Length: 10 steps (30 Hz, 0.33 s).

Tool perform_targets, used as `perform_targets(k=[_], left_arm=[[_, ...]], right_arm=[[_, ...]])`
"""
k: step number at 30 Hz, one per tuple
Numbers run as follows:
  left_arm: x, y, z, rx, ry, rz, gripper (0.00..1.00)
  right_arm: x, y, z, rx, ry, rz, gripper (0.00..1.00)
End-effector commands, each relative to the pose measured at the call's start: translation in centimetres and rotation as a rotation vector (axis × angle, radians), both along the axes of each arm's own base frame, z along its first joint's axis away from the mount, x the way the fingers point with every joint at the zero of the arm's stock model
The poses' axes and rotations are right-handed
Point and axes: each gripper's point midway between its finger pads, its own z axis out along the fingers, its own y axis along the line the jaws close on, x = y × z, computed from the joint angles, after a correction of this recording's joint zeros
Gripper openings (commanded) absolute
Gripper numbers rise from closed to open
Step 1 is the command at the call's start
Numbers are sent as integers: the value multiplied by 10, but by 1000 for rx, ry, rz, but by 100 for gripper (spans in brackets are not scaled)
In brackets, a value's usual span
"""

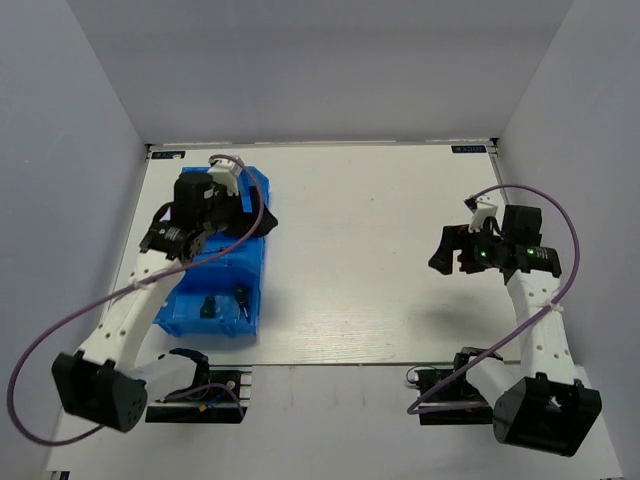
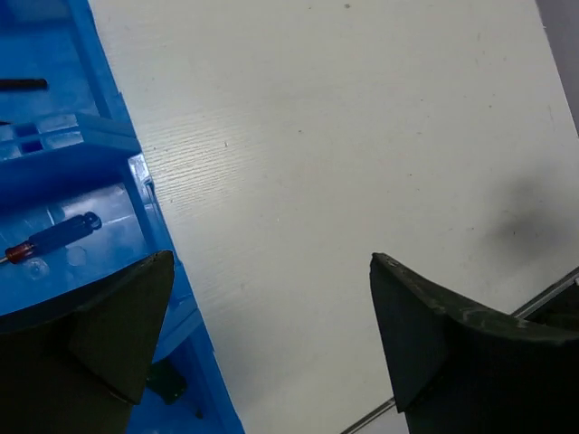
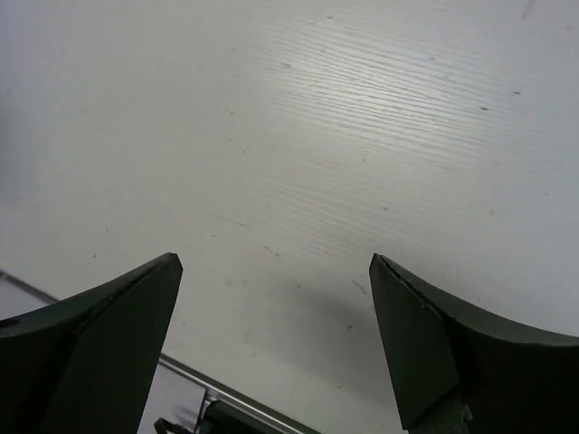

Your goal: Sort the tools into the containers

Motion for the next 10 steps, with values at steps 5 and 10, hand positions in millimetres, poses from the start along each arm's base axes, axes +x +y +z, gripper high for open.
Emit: perform_targets(k=[5,10], left_arm=[[-60,10,16,7,-92,-89,99],[-68,14,10,-13,-100,-58,99]], right_arm=[[6,-34,7,-109,-47,-254,90],[-7,-31,9,-116,-95,-236,90]])
